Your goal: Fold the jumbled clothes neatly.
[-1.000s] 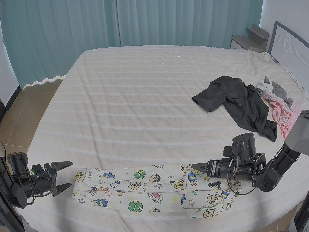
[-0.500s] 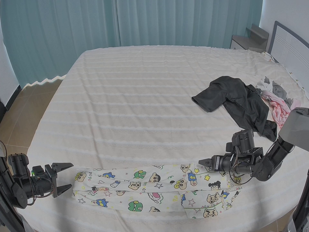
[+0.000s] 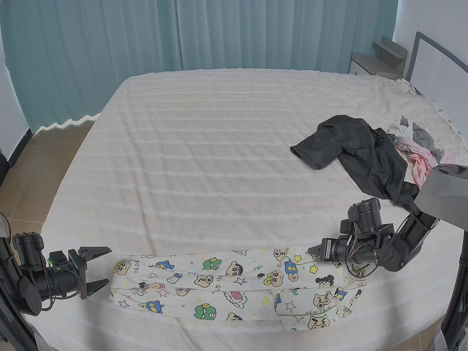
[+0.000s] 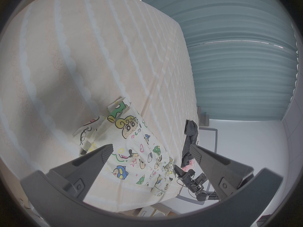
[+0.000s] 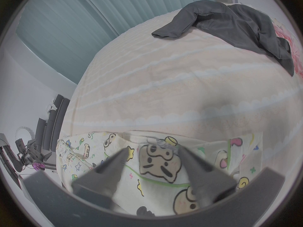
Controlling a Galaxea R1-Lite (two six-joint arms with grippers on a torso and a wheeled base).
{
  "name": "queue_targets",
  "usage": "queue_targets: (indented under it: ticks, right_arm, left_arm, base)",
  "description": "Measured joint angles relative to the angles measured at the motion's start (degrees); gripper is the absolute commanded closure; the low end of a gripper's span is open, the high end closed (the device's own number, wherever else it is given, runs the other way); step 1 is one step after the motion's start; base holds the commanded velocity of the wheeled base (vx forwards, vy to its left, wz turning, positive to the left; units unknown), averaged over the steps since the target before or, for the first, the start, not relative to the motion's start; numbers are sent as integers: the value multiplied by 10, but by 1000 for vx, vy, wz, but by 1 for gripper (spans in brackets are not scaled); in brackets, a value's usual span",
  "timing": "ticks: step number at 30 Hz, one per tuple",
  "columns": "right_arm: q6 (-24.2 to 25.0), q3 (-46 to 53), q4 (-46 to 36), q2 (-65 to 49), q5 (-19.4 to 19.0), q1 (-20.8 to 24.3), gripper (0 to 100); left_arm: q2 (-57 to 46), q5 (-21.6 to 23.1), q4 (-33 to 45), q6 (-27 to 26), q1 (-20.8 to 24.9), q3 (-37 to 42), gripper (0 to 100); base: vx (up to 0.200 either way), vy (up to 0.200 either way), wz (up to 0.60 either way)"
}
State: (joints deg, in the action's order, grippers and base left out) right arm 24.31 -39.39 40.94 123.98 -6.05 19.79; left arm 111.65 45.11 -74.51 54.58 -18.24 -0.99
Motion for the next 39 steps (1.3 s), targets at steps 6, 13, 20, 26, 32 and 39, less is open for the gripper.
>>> queue_targets:
  ticks: [6,13,20,26,32,39]
  right_arm:
    - [2,9,2,-3,0,0,100]
    - [4,33,4,-29,0,4,100]
    - [1,72,17,-82,1,17,100]
    - [-5,102,86,-114,5,29,100]
    - [-13,108,107,-113,14,32,100]
    - [-13,101,112,-80,27,28,0]
  left_arm:
    - [0,0,0,0,0,0,0]
    - [0,0,0,0,0,0,0]
    - [0,0,0,0,0,0,0]
    - [0,0,0,0,0,0,0]
    - [0,-1,0,0,0,0,0]
    - [0,0,0,0,0,0,0]
  base:
    - [0,0,0]
    - [0,0,0]
    - [0,0,0]
    - [0,0,0]
    - [0,0,0]
    - [0,0,0]
